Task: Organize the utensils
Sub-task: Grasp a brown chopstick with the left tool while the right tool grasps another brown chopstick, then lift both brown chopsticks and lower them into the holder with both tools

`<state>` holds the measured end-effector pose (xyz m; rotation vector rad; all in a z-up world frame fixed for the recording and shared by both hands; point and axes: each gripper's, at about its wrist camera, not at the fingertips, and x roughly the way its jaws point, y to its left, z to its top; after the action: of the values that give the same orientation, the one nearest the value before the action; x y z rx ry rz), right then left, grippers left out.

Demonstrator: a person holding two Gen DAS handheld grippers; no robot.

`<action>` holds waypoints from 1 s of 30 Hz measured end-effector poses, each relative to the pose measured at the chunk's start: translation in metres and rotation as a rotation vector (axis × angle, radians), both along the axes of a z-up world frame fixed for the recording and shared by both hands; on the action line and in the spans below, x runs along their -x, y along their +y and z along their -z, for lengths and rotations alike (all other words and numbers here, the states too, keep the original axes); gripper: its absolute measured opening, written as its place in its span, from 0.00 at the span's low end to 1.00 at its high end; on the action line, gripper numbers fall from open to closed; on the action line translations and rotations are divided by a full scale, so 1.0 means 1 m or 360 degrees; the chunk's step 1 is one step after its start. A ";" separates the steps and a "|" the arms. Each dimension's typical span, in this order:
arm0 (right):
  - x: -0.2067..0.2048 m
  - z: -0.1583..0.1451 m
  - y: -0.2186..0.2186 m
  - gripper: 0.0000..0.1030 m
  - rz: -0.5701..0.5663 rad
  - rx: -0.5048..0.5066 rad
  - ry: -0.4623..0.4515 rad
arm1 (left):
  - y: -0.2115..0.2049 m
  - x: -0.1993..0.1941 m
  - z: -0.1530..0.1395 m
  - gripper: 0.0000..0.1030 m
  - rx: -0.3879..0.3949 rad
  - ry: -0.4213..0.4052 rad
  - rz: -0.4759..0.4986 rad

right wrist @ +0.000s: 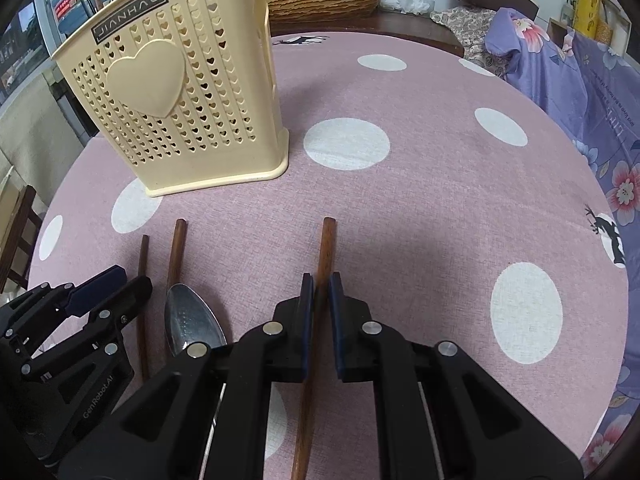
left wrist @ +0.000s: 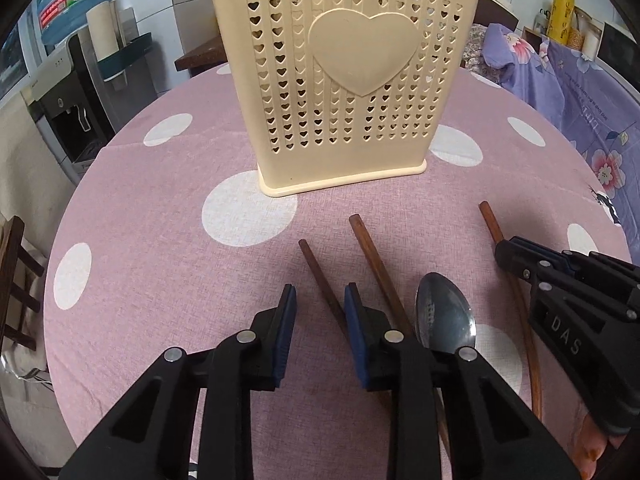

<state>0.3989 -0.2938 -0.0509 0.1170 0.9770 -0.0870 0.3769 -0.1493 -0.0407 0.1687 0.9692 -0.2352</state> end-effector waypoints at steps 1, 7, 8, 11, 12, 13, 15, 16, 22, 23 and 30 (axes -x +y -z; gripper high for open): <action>0.000 0.000 0.001 0.09 0.0010 0.0004 0.0001 | -0.001 -0.001 0.000 0.27 0.0001 0.0005 -0.0005; 0.000 0.000 0.002 0.09 0.0030 0.0014 -0.0011 | -0.006 0.002 0.001 0.29 0.0010 -0.0017 -0.0029; 0.000 0.000 0.004 0.09 0.0024 0.0035 -0.0012 | -0.007 0.003 0.002 0.25 0.0003 -0.0029 -0.0020; -0.001 0.000 0.006 0.09 0.0018 0.0072 -0.0022 | -0.009 0.006 0.002 0.11 -0.0019 -0.0051 -0.0013; -0.001 0.000 0.006 0.09 0.0019 0.0069 -0.0024 | -0.009 0.007 0.002 0.10 -0.0022 -0.0055 -0.0007; -0.001 0.000 0.005 0.09 0.0019 0.0066 -0.0024 | -0.008 0.007 0.002 0.10 -0.0020 -0.0058 0.0002; -0.001 0.000 0.004 0.08 0.0012 0.0054 -0.0028 | -0.005 0.007 0.002 0.09 0.0004 -0.0053 0.0017; 0.000 0.000 0.003 0.08 0.0007 0.0047 -0.0032 | -0.002 0.007 0.001 0.09 0.0019 -0.0047 0.0021; 0.001 0.000 -0.003 0.08 0.0014 -0.0065 -0.0054 | 0.005 0.002 0.001 0.07 0.0137 0.0000 0.0005; 0.001 -0.001 -0.004 0.08 0.0007 -0.0081 -0.0059 | 0.005 0.002 0.000 0.07 0.0149 0.0001 0.0009; 0.010 -0.020 -0.011 0.08 -0.0023 -0.0187 -0.0165 | 0.010 0.009 -0.022 0.07 0.0267 -0.0069 0.0016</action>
<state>0.3889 -0.3044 -0.0306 0.2205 0.8793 -0.0101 0.3682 -0.1389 -0.0189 0.0248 0.9012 -0.3194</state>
